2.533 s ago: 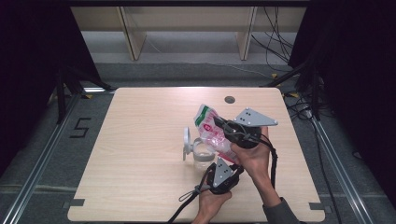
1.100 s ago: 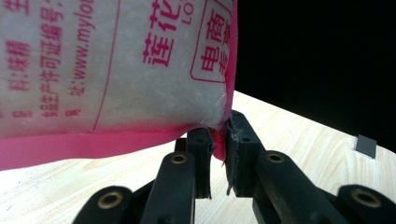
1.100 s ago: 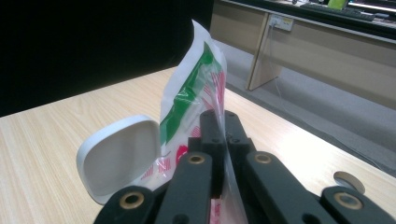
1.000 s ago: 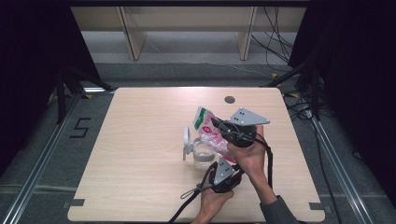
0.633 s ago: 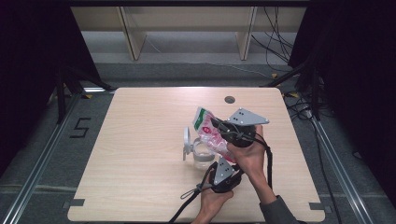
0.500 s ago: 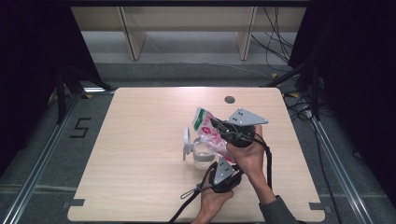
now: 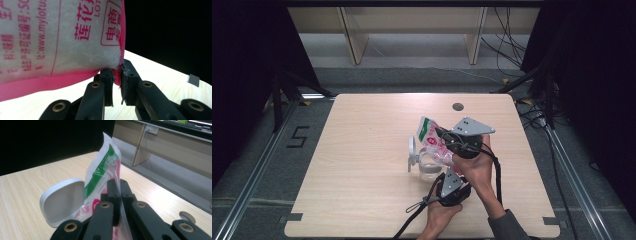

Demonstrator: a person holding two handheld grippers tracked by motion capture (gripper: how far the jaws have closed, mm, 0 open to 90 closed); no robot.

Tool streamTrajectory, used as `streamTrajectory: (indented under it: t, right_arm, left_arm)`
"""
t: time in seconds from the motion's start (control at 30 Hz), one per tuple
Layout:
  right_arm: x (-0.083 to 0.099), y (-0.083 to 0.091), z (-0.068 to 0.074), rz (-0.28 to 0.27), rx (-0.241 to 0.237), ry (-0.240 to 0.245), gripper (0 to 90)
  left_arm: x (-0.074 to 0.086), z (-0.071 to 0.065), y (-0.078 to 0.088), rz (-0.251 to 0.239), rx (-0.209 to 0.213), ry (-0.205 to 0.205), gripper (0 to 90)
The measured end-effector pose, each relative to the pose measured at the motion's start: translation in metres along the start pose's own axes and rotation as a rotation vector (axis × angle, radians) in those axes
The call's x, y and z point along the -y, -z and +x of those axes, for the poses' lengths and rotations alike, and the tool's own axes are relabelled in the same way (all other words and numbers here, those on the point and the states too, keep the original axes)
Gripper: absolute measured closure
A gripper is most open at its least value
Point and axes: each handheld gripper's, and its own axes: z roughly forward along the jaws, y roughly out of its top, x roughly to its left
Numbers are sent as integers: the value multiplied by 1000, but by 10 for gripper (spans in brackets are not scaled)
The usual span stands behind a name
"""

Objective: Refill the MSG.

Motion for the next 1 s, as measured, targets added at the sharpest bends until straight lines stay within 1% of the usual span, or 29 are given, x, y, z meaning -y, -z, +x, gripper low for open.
streamTrajectory:
  t: [0.03,0.07,0.1,0.13,0.17,0.27,0.3,0.33,0.37,0.47,0.5,0.53,0.57,0.63,0.8,0.9,0.93,0.97,1.0]
  right_arm:
    - [0,-1,1,3,-9,-15,900]
    - [1,-1,1,8,-5,-20,900]
    - [1,-3,1,7,-15,-20,900]
    - [1,-2,0,5,-1,-7,900]
    - [2,-2,2,6,-5,-22,900]
    - [1,-2,1,3,-12,-18,900]
    - [1,-1,0,5,-15,-23,900]
    - [1,-2,0,-10,-1,-10,900]
    - [0,-1,0,-6,-5,-9,900]
    - [1,-1,1,1,-9,-16,900]
    - [1,-1,1,8,-13,-34,900]
    - [1,-2,2,-4,-4,-37,900]
    - [1,-2,2,-4,-8,-21,900]
    - [1,-2,1,-1,-12,-17,900]
    - [0,-2,0,2,-18,-16,900]
    - [0,-1,0,0,-12,-28,900]
    - [0,-1,-1,-7,-10,-3,900]
    - [0,-1,-1,-7,-10,-3,900]
    - [0,-1,1,2,-15,-30,900]
  left_arm:
    - [0,0,1,1,-5,1,808]
    - [0,0,1,3,-5,2,808]
    - [0,0,0,2,2,0,808]
    - [0,0,0,0,0,3,808]
    - [0,0,0,-1,-1,2,808]
    - [0,0,0,0,-2,1,808]
    - [0,0,1,-1,-8,0,808]
    - [0,0,1,-1,-8,0,808]
    - [0,0,1,-3,-6,1,808]
    - [0,0,1,0,-6,3,808]
    - [0,0,1,-1,-8,2,808]
    - [0,0,0,-3,-1,1,809]
    - [0,0,0,-3,-1,1,809]
    - [0,0,1,-2,-8,3,808]
    - [0,0,1,-4,-6,2,809]
    - [0,0,2,-2,-9,0,809]
    - [0,0,1,-3,-9,0,809]
    - [0,0,1,-4,-9,0,809]
    - [0,0,1,-6,-8,1,808]
